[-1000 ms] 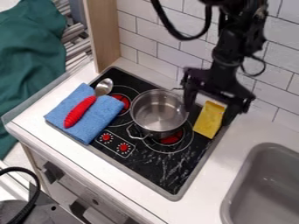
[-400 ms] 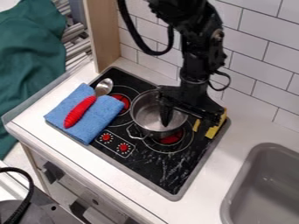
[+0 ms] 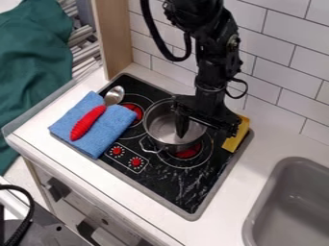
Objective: Move the silver pot to the bottom right corner of the stove
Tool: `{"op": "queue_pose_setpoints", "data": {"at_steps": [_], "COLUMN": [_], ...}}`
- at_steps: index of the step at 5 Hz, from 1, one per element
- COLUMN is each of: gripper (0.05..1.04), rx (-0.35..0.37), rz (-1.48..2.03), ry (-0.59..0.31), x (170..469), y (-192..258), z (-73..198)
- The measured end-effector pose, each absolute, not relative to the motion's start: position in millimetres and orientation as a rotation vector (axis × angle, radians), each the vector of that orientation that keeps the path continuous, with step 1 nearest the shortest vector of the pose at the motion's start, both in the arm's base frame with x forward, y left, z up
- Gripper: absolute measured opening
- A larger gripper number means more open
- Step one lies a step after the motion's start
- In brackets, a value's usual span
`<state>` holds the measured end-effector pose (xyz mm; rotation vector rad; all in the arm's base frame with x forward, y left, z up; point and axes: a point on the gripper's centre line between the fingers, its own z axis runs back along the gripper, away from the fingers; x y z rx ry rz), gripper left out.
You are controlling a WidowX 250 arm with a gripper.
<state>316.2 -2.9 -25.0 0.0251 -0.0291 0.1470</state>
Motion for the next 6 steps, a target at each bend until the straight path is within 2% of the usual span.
{"op": "queue_pose_setpoints", "data": {"at_steps": [1, 2, 3, 4, 5, 6], "gripper": [0.769, 0.463, 0.23, 0.102, 0.061, 0.056], "rx": [0.024, 0.019, 0.022, 0.029, 0.037, 0.091], "rz": [0.128, 0.116, 0.112, 0.086, 0.111, 0.144], "ry": [0.006, -0.001, 0.009, 0.014, -0.004, -0.007], "x": [326, 330, 327, 318, 308, 288], "y": [2, 4, 5, 7, 5, -8], "z": [-43, -44, -45, -42, -25, -7]}}
